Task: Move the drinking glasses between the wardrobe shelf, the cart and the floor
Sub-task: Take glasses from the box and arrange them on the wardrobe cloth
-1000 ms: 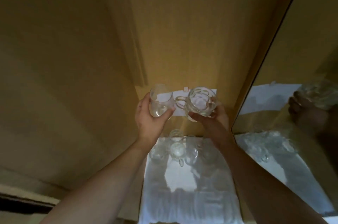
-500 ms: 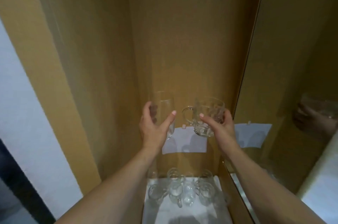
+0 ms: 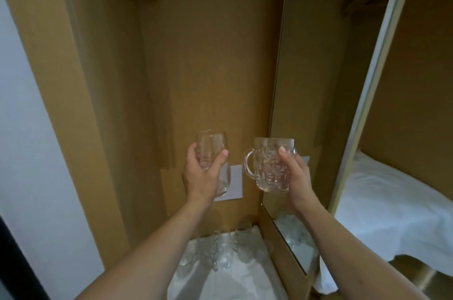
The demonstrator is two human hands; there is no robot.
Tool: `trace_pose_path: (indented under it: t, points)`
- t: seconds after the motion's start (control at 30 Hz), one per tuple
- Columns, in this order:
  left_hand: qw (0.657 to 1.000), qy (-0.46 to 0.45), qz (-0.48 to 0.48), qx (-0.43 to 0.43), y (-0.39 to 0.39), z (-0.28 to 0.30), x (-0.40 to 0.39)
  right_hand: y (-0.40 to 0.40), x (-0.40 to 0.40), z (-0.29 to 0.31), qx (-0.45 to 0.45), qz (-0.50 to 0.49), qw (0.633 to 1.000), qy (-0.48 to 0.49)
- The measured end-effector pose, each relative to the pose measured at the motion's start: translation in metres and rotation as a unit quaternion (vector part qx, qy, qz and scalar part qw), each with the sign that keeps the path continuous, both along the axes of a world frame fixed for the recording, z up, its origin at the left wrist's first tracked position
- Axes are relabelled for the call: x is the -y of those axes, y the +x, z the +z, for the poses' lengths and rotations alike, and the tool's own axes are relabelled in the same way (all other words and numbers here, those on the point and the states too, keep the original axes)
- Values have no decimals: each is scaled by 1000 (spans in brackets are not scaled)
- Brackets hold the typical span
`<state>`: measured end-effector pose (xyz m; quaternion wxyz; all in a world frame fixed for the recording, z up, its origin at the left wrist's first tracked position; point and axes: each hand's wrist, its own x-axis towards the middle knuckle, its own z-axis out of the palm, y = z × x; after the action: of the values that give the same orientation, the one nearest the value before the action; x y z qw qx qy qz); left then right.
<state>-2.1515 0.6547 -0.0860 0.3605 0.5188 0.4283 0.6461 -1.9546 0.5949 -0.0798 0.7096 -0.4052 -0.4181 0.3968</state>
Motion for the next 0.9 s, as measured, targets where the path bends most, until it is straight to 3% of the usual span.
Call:
trace_pose_path:
  t: [0.5,0.9]
  points:
    - [998,29,-45,16,125,23,88,106,101,34,-17,22,999,38]
    - [996,41,-69,-26,262,16,172,242,205,24,-27,-19,999,-23]
